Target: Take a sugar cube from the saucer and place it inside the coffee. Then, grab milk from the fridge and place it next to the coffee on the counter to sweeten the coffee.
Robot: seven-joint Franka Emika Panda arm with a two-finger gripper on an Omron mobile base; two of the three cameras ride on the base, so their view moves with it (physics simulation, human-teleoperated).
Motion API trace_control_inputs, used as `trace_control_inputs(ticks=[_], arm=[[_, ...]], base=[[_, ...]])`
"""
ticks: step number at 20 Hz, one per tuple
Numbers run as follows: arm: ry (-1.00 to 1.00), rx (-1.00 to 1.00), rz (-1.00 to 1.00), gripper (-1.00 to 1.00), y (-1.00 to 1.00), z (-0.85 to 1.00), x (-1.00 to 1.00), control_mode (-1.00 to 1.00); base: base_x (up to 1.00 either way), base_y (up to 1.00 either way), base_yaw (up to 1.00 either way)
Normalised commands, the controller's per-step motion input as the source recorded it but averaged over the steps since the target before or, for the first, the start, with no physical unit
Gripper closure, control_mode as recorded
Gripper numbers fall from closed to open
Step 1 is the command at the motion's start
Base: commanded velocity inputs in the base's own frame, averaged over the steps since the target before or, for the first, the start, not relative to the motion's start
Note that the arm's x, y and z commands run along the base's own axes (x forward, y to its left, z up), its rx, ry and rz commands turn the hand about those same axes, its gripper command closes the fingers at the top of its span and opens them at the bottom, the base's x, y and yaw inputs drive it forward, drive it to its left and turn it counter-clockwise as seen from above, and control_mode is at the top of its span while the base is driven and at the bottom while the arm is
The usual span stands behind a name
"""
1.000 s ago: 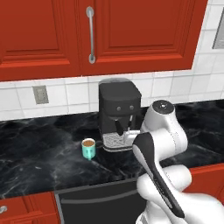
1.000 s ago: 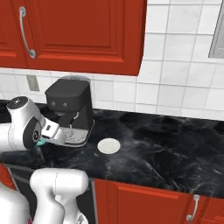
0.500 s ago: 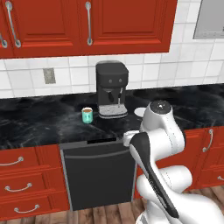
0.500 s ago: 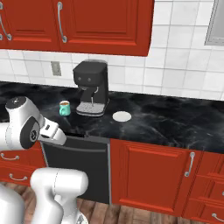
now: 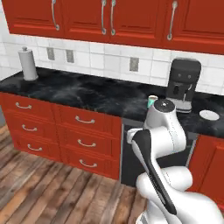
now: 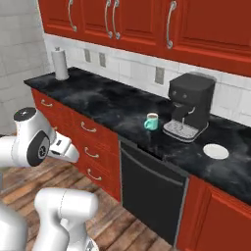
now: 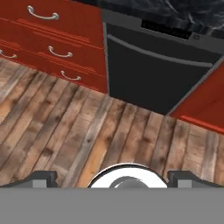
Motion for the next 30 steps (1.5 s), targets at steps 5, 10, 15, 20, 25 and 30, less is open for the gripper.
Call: trace_control_inputs(ticks=[5, 10, 15, 20, 25, 30], arm=[[0.0, 0.0, 0.0, -1.0, 0.0, 0.0, 0.0, 1.0], [0.0, 0.0, 0.0, -1.0, 0.0, 0.0, 0.0, 1.0], [0.0, 0.0, 0.0, -1.0, 0.0, 0.0, 0.0, 1.0], [0.0, 0.0, 0.0, -1.0, 0.0, 0.0, 0.0, 1.0], [0.0, 0.0, 0.0, -1.0, 0.0, 0.0, 0.0, 1.0], [0.0, 0.0, 0.0, -1.0, 0.0, 0.0, 0.0, 1.0]], base=[[0.0, 0.0, 1.0], [0.0, 0.0, 1.0], [0.0, 0.0, 1.0], [0.0, -0.01, 0.98], [-0.06, -0.08, 0.93], [-0.12, -0.08, 0.92]])
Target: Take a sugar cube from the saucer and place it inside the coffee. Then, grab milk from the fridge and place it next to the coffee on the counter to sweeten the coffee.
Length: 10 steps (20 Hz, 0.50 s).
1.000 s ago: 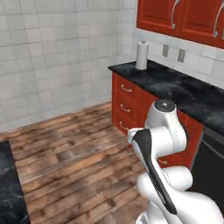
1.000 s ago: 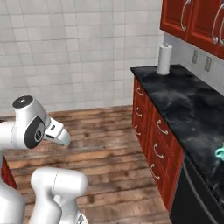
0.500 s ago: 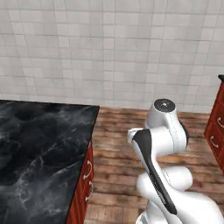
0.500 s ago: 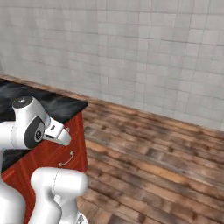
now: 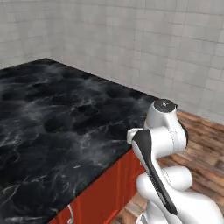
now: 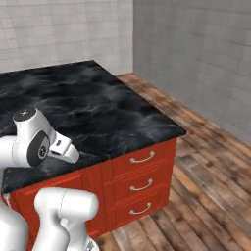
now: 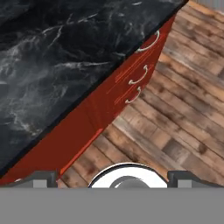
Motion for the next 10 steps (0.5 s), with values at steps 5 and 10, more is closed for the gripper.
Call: trace_control_inputs(ticks=[5, 10], arm=[[0.0, 0.0, 0.0, -1.0, 0.0, 0.0, 0.0, 1.0], [0.0, 0.0, 0.0, -1.0, 0.0, 0.0, 0.0, 1.0]], base=[[-0.1, -0.02, 0.93], [-0.12, 0.0, 0.94]])
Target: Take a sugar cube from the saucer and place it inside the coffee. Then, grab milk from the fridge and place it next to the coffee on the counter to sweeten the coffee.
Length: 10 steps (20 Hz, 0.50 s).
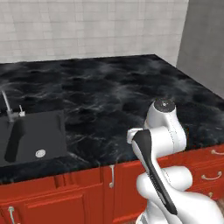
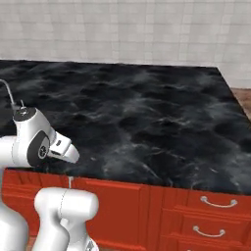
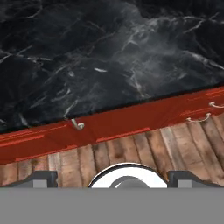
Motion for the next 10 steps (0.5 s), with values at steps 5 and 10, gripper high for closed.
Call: trace_control_inputs(ticks=[5, 10], arm=[[0.0, 0.0, 0.0, -1.0, 0.0, 0.0, 0.0, 1.0], [0.0, 0.0, 0.0, -1.0, 0.0, 0.0, 0.0, 1.0]], base=[[-0.03, 0.03, 0.92], [0.0, 0.21, 0.94]])
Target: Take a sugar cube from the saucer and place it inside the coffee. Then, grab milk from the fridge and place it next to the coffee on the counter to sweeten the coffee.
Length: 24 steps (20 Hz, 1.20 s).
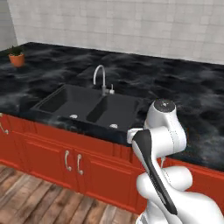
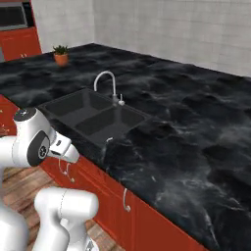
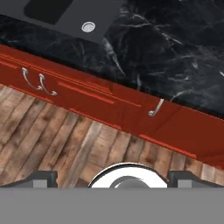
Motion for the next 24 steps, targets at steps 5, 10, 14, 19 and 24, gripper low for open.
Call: trace_control_inputs(ticks=[5, 10, 14, 19, 24], arm=[[0.0, 0.0, 0.0, -1.0, 0.0, 0.0, 0.0, 1.0], [0.0, 0.0, 0.0, -1.0, 0.0, 0.0, 0.0, 1.0], [0.0, 0.0, 0.0, -1.0, 0.0, 0.0, 0.0, 1.0], [0.0, 0.0, 0.0, -1.0, 0.0, 0.0, 0.0, 1.0], [0.0, 0.0, 0.0, -1.0, 0.0, 0.0, 0.0, 1.0]], base=[[0.0, 0.27, 0.92], [0.08, 0.31, 0.84], [0.92, 0.47, 0.42], [1.0, 0.51, 0.14], [1.0, 0.58, 0.01]])
